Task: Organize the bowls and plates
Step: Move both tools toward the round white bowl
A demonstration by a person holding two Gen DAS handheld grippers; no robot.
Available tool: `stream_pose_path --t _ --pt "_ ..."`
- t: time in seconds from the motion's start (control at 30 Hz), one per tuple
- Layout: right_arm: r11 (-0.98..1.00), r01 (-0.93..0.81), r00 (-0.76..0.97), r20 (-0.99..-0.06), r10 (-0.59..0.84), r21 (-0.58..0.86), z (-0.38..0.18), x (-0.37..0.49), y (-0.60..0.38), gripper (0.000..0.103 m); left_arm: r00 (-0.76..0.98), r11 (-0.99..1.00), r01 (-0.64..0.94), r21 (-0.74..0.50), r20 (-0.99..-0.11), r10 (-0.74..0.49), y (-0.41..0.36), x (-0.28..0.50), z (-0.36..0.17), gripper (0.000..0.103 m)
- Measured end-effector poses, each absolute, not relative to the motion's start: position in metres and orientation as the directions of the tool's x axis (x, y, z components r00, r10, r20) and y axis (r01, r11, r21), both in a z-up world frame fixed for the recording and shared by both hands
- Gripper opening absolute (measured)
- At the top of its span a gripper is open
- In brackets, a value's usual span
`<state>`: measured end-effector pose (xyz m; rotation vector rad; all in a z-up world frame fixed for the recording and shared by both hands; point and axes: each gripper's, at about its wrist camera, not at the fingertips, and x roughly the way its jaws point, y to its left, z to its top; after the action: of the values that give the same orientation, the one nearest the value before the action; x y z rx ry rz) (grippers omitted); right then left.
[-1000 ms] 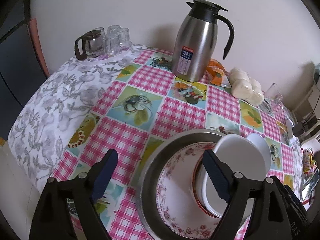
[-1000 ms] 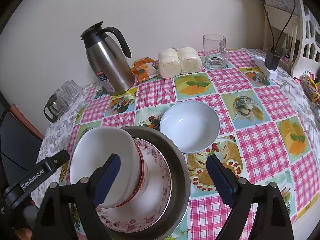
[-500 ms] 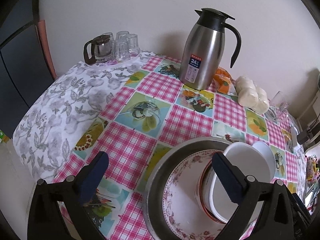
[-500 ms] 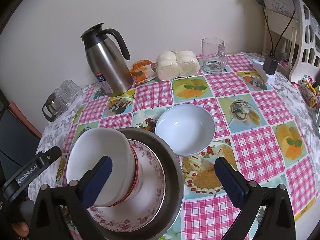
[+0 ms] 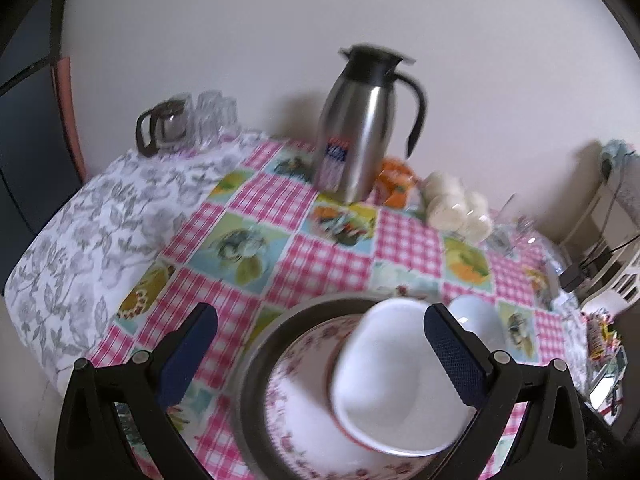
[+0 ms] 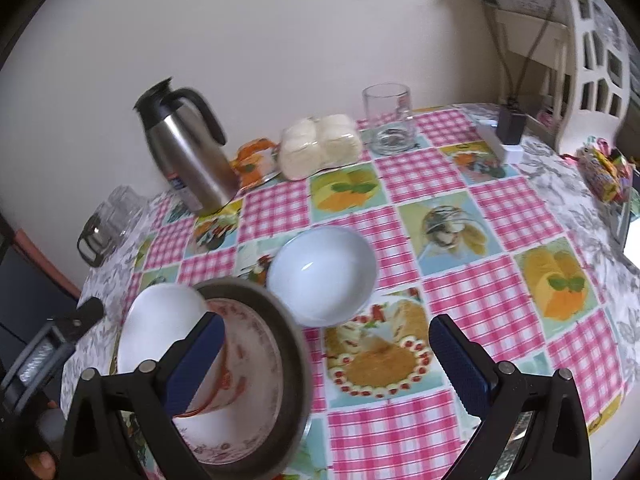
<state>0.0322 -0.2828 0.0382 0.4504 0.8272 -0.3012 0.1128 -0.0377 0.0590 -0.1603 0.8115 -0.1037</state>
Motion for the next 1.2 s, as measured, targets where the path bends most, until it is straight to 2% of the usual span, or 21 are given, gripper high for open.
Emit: stream_pose_path --t 0.37,0.6,0.77,1.03,1.17,1.2 --pt "0.815 0.489 0.658 -0.745 -0.110 0.311 0.039 0.012 -0.339 0.103 0.692 0.949 0.233 -0.214 -0.649 -0.317 -0.084 0.116 0.082 0.103" --pt "0.781 0.509 0.673 -0.733 -0.098 0.363 0.030 0.009 -0.364 0.103 0.608 0.924 0.309 -0.226 -0.700 -0.375 -0.127 0.135 0.084 0.103" --pt "0.760 0.521 0.671 -0.737 -0.083 0.389 0.018 0.014 -0.375 0.103 0.559 0.921 0.375 -0.110 -0.765 -0.319 -0.170 0.153 0.077 0.103" --pt "0.760 0.513 0.637 -0.770 -0.026 0.399 -0.015 0.038 -0.374 0.103 0.406 0.917 0.395 -0.059 -0.884 -0.232 -0.215 0.189 0.045 0.102" --pt "0.758 0.510 0.619 -0.786 0.006 0.407 -0.035 0.050 -0.369 0.103 0.350 0.916 0.399 -0.041 -0.916 -0.194 -0.231 0.201 0.027 0.083" --pt "0.757 0.507 0.618 -0.786 0.013 0.412 -0.038 0.052 -0.369 0.103 0.344 0.915 0.403 -0.026 -0.922 -0.178 -0.235 0.203 0.023 0.082"
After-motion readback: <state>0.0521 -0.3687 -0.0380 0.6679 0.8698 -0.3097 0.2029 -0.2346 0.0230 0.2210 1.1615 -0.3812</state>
